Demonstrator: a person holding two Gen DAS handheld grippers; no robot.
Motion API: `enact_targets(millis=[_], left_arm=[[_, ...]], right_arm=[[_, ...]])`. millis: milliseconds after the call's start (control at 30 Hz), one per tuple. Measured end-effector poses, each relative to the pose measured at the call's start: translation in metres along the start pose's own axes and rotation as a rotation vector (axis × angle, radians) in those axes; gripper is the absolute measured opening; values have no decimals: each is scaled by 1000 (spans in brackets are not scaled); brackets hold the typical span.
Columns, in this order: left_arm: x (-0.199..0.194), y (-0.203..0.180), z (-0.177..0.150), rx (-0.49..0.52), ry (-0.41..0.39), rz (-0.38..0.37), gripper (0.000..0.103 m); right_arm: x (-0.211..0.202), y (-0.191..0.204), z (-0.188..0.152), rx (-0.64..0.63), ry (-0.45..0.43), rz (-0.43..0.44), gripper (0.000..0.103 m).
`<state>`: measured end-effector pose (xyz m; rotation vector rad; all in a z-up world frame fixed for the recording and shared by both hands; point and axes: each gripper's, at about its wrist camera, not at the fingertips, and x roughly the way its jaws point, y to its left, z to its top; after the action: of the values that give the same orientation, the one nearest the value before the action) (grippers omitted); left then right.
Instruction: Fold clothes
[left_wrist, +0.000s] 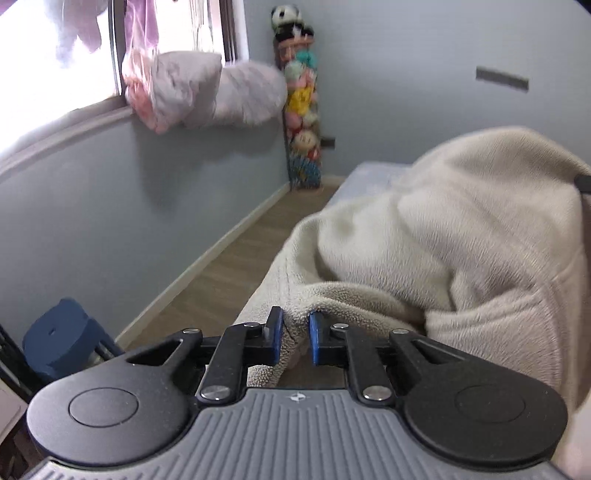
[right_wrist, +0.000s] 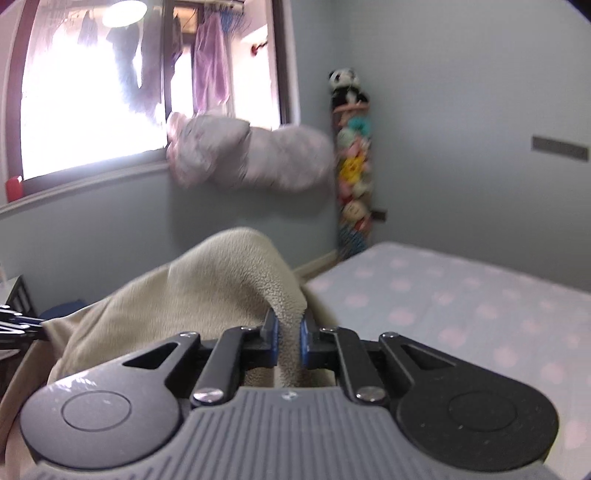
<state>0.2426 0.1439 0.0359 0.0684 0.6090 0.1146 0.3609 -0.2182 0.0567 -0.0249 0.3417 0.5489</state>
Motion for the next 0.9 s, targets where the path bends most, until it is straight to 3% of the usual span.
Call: enact_targets(millis=[133, 167, 200, 367, 433, 533, 733, 833, 867, 900], left_arm=[[-42, -19, 23, 27, -89, -27, 12], [-53, -24, 29, 33, -112, -34, 12], [-64, -30, 34, 35, -135, -39, 12], [-101, -69, 59, 80, -244, -85, 10], [-111, -89, 65, 79, -274, -119, 10], [-120, -116, 71, 66, -280, -153, 10], [-122, -126, 62, 81, -237, -114, 10], [-122, -117, 55, 112, -214, -69, 10], [-122, -115, 51, 128, -207, -56, 10], [-121, -114, 48, 143, -200, -47, 10]], right_arm=[[-38, -13, 27, -16, -93, -70, 7], [-56, -18, 35, -20, -155, -111, 0], [-73, -23, 43, -23, -216, -153, 0], [-170, -52, 98, -59, -336, -239, 0], [-191, -60, 100, -76, -294, -236, 0], [-203, -70, 76, -65, -219, -208, 1], [-187, -88, 4, -16, -50, -131, 6], [-163, -101, -27, 63, 24, -74, 27], [-155, -105, -36, 82, 44, -57, 38], [-147, -109, -46, 101, 64, -41, 41]])
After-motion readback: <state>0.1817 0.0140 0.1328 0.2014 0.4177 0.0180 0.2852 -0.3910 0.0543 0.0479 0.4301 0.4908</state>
